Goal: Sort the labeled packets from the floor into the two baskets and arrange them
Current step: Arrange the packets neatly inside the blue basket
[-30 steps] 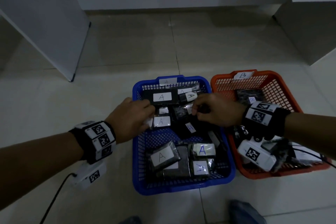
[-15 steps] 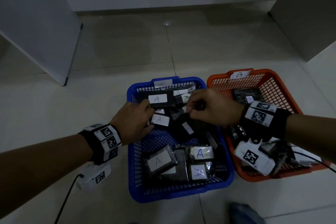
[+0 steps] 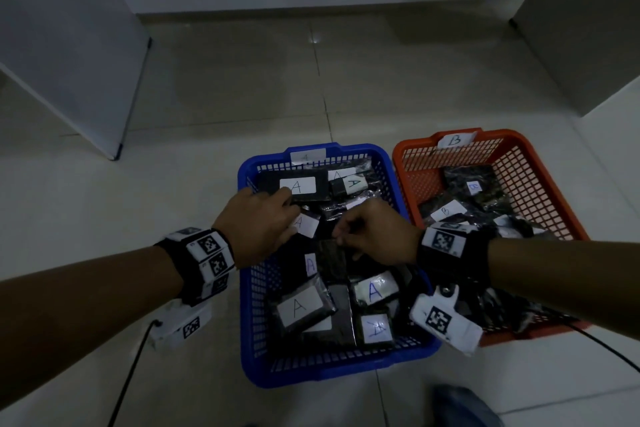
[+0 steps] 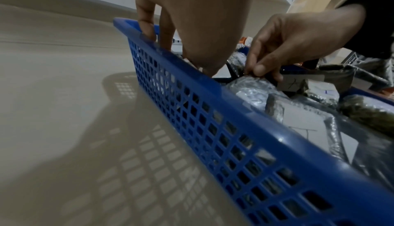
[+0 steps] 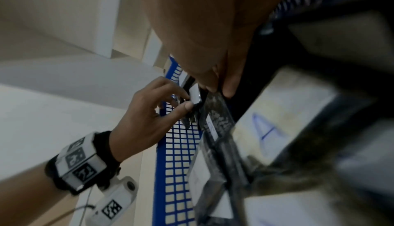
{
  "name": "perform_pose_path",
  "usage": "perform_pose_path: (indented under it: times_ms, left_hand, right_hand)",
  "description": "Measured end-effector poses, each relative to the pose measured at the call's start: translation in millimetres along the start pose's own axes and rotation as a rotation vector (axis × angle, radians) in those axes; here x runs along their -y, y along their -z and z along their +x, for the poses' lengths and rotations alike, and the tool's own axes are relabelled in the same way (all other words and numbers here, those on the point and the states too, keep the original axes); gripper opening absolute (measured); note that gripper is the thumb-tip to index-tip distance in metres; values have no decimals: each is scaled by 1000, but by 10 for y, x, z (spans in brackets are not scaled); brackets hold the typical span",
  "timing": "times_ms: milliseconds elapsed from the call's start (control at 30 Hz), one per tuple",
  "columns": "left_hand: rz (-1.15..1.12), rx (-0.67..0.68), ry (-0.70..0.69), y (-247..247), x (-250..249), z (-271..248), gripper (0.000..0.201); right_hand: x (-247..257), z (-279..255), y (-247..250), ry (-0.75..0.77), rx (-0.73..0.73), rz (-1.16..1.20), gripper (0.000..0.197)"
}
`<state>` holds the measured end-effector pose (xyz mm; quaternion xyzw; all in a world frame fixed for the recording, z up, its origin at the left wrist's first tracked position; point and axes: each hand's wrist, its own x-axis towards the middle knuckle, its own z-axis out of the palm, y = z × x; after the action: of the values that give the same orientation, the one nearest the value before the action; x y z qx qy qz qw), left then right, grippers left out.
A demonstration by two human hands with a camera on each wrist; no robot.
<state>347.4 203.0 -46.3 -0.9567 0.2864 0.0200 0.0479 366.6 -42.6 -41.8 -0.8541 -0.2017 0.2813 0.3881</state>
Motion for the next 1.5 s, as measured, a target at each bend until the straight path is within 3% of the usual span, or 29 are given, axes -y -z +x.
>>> perform_pose_path:
  times_ms: [100,300,467,600,767,833,967,1200,1367,1500]
  left_hand:
    - [4,-16,-2,17,-4,15,32]
    - [10,8,-33,-3,4,2,40]
    - [-6,-31,-16,11,6,0,29]
    - [-18,-27,-10,21,4,20,29]
    - [-67,-78,-52,172,-20,-6,22]
    - [-205,-8,-176,290,-91,-40,19]
    - [-384,408,-234,215,-335,-247,29]
    - [-549,483,-118,52,-416,-393,49]
    - [-487,544,-123,74,-449,-401,55]
    - [-580,476,-86,114,-468,-458,34]
  right_hand:
    - [53,78,-73,6,-1,-119,2]
    - [66,46,-33,188,-37,-509,23]
    - [58,-54,8,119,373,-383,27]
    - [14,-81,38,79,434,-355,38]
    - [16,-112,110,0,542,-293,27]
    - [15,-68,109,-16,550,-293,24]
    - [-4,-37,70,-55,558,-228,25]
    - [2,-3,41,-65,567,-193,24]
    - [19,-3,12,-120,651,-190,31]
    - [20,-3,16,-131,699,-208,36]
